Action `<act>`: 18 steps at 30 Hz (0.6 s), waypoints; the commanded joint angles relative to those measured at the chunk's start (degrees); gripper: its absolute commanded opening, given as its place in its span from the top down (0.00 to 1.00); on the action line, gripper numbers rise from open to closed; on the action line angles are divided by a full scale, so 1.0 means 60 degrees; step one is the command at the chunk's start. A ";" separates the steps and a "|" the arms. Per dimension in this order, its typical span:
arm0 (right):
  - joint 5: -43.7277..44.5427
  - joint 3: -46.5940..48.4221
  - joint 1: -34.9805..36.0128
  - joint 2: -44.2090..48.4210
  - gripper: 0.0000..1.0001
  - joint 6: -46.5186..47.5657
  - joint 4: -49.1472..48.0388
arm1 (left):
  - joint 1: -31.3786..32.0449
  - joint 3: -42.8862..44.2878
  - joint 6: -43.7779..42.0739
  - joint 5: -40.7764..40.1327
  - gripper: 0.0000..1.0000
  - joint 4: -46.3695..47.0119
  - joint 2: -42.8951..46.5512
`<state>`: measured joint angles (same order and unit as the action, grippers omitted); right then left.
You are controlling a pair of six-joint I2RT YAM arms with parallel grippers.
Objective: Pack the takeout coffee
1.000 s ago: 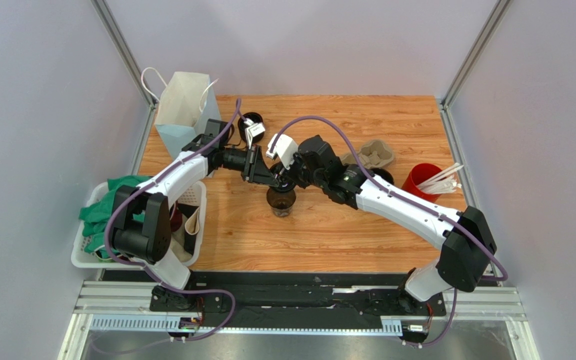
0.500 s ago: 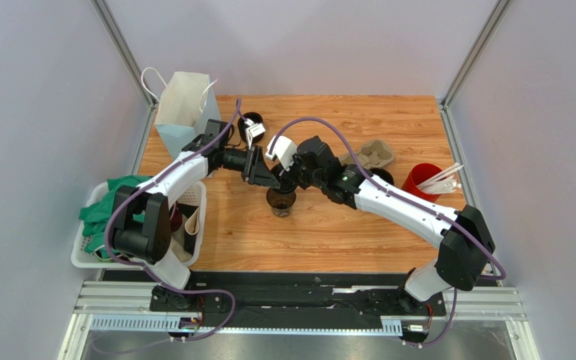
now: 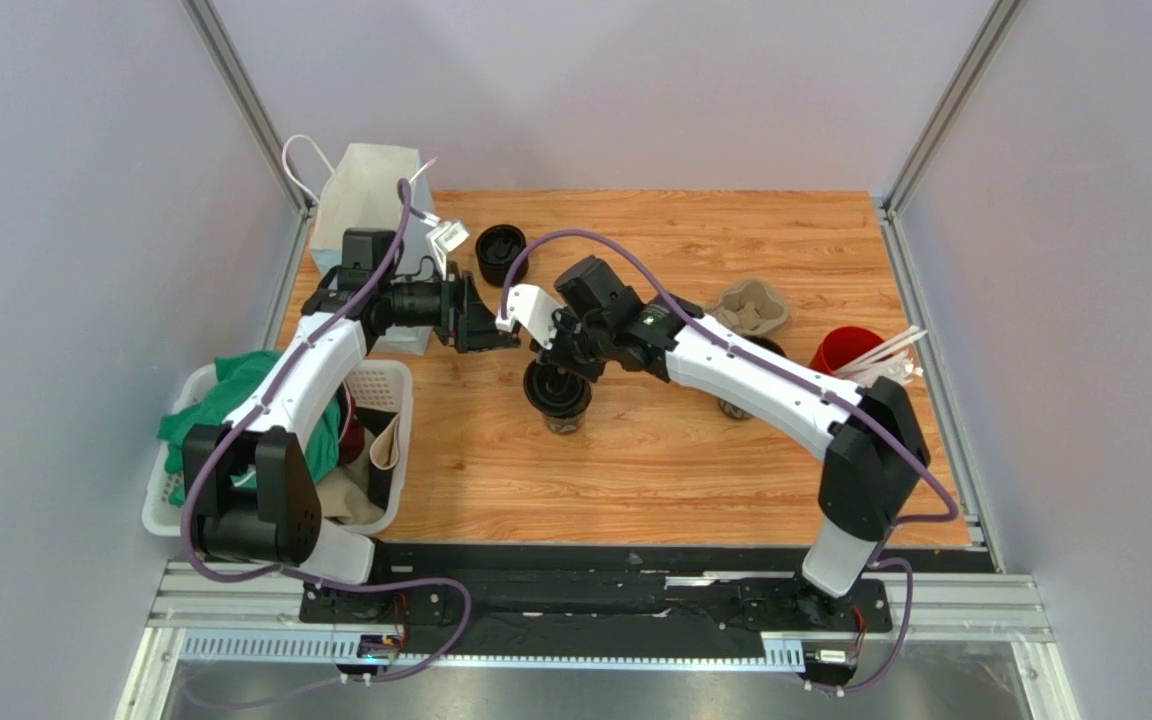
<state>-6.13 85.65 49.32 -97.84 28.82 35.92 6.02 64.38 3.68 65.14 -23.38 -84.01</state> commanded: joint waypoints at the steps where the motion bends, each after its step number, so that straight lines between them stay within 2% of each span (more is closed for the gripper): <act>1: -0.0473 0.0652 0.0027 -0.0626 0.96 0.0587 0.1263 | -0.0474 -0.0417 0.0103 -0.0106 0.09 0.0716 0.0583; 8: -0.0341 0.1545 -0.0046 -0.1285 0.93 0.0719 0.2098 | -0.0828 -0.0739 0.0543 0.0158 0.09 0.1405 0.0554; 18: -0.0267 0.2525 -0.0105 -0.1739 0.92 0.0602 0.2376 | -0.0828 -0.0886 0.0690 0.0246 0.10 0.1698 0.0598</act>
<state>-7.62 95.79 49.04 -106.19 31.81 48.88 1.15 59.51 7.20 64.77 -16.25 -81.93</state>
